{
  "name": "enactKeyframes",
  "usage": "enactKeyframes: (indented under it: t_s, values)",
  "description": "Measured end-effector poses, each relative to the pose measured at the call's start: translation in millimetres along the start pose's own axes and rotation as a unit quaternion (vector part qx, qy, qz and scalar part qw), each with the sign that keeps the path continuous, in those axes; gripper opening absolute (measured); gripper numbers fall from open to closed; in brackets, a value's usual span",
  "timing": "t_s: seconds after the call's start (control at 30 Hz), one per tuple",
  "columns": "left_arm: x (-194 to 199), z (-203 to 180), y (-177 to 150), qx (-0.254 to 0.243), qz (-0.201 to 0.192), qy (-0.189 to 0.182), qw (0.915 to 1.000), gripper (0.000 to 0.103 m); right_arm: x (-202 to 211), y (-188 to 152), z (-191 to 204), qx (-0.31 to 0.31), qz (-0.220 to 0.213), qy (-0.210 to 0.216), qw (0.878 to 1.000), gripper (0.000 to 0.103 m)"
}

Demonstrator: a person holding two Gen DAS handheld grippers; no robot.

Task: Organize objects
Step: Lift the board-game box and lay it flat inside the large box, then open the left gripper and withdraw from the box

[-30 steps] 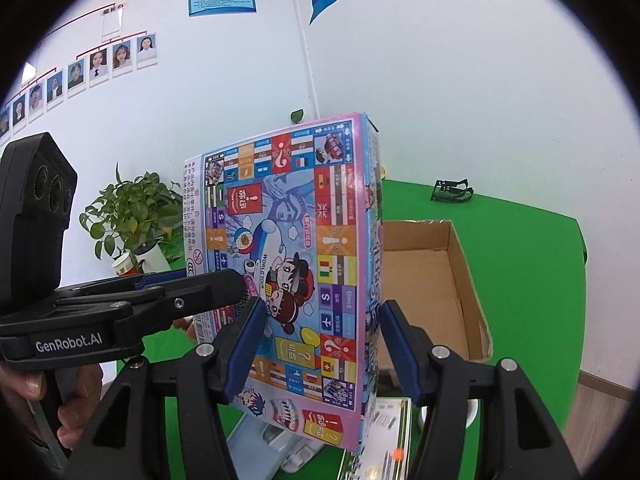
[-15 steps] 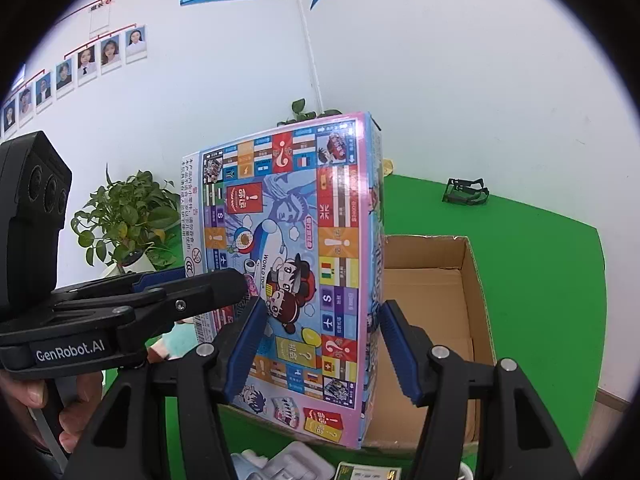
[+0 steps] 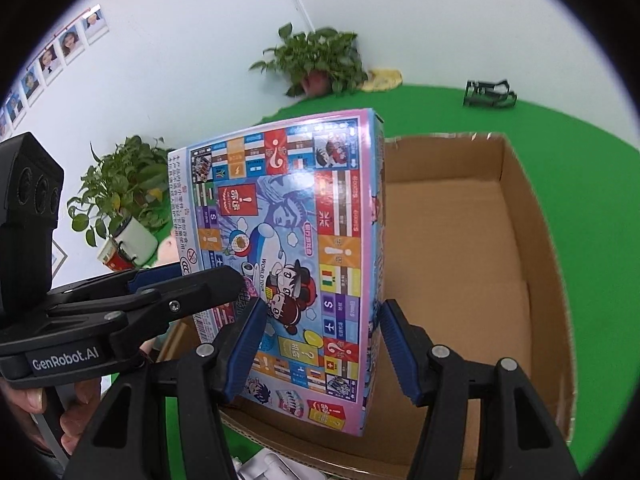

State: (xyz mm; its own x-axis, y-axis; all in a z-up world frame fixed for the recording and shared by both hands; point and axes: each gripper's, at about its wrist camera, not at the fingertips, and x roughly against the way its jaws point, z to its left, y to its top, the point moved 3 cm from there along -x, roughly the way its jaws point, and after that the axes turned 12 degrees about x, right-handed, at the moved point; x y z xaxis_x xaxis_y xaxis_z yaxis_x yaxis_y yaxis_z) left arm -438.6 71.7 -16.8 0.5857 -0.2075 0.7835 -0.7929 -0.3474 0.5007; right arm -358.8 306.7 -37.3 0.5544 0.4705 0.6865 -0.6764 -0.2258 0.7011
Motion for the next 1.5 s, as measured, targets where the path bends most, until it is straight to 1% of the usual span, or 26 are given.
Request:
enactKeyframes:
  t_s: [0.13,0.23,0.33,0.43,0.53,0.6,0.7,0.8,0.87,0.9,0.93,0.97,1.0,1.03,1.07,1.1,1.13,1.17,1.27,1.33,1.4,1.5]
  values:
    - [-18.4,14.6,-3.2,0.021,0.02,0.005,0.9996,0.052,-14.6,-5.7,-1.6,-0.011,0.032,0.006,0.999,0.058]
    - [-25.3,21.3,-4.3,0.034,0.028,0.004,0.999,0.052,-23.7,-7.1,-3.4,-0.015,0.045,0.007,0.999,0.058]
    - [-26.2,27.3,-6.4,0.027,0.031,-0.001,0.9991,0.05,-29.9,-7.2,-11.6,-0.026,0.059,0.009,0.998,0.057]
    - [-18.5,26.2,-14.2,0.009,0.018,0.006,0.9998,0.05,-41.7,-12.7,-24.5,-0.051,0.079,0.006,0.996,0.048]
    - [-10.0,31.4,-21.4,-0.001,0.006,0.012,0.9999,0.051,-51.9,-18.0,-25.6,-0.055,0.105,-0.002,0.993,0.043]
    - [-4.6,36.7,-28.1,-0.005,-0.001,0.029,0.9996,0.051,-50.9,-17.1,-23.6,-0.049,0.107,-0.01,0.993,0.043]
    - [-4.1,48.5,-38.5,0.008,0.011,0.022,0.9997,0.051,-54.0,-16.5,-20.8,-0.04,0.122,-0.024,0.992,0.043]
    - [2.7,54.2,-49.2,0.014,0.006,0.025,0.9996,0.051,-54.8,-14.0,-15.7,-0.024,0.125,-0.035,0.991,0.047]
    - [13.0,56.6,-52.3,0.02,-0.014,0.021,0.9995,0.051,-50.3,-12.0,-11.4,0.0,0.111,-0.047,0.993,0.049]
    - [23.4,55.8,-54.4,0.017,-0.033,0.018,0.9992,0.054,-45.5,-11.6,-8.0,0.016,0.098,-0.056,0.994,0.052]
    - [33.5,55.0,-56.6,0.012,-0.052,0.018,0.9984,0.055,-36.7,-11.6,-4.5,0.03,0.082,-0.067,0.994,0.064]
    - [44.7,54.0,-58.7,0.005,-0.075,0.021,0.997,0.062,-28.5,-11.2,-0.6,0.037,0.07,-0.075,0.994,0.074]
    - [56.5,52.6,-61.0,-0.001,-0.097,0.025,0.9949,0.072,-16.1,-10.8,4.1,0.045,0.051,-0.083,0.994,0.087]
    - [69.0,51.7,-64.6,-0.003,-0.122,0.03,0.9921,0.078,-0.1,-10.7,10.8,0.061,0.028,-0.099,0.993,0.088]
    - [81.3,51.1,-67.4,-0.005,-0.144,0.034,0.989,0.086,13.3,-11.3,16.2,0.074,0.013,-0.115,0.99,0.09]
    - [90.5,49.2,-69.1,-0.008,-0.159,0.037,0.9865,0.093,27.8,-12.8,21.1,0.085,-0.005,-0.13,0.988,0.094]
    - [100.0,47.3,-72.5,-0.011,-0.175,0.038,0.9838,0.096,45.6,-16.1,26.4,0.09,-0.026,-0.142,0.985,0.102]
    - [109.0,45.2,-76.4,-0.015,-0.189,0.04,0.981,0.099,57.7,-18.8,29.3,0.088,-0.038,-0.146,0.985,0.103]
    - [135.0,32.6,-89.5,-0.039,-0.236,0.056,0.9693,0.099,88.2,-33.6,41.3,0.09,-0.052,-0.153,0.983,0.103]
    - [149.3,24.0,-100.5,-0.042,-0.255,0.052,0.9645,0.102,108.2,-46.8,54.2,0.09,-0.073,-0.161,0.98,0.103]
    - [158.8,17.5,-108.6,-0.044,-0.257,0.04,0.9645,0.103,121.2,-59.8,64.3,0.094,-0.077,-0.171,0.978,0.103]
    - [166.2,8.9,-118.5,-0.055,-0.249,0.04,0.9661,0.103,135.2,-75.9,75.0,0.08,-0.081,-0.182,0.977,0.103]
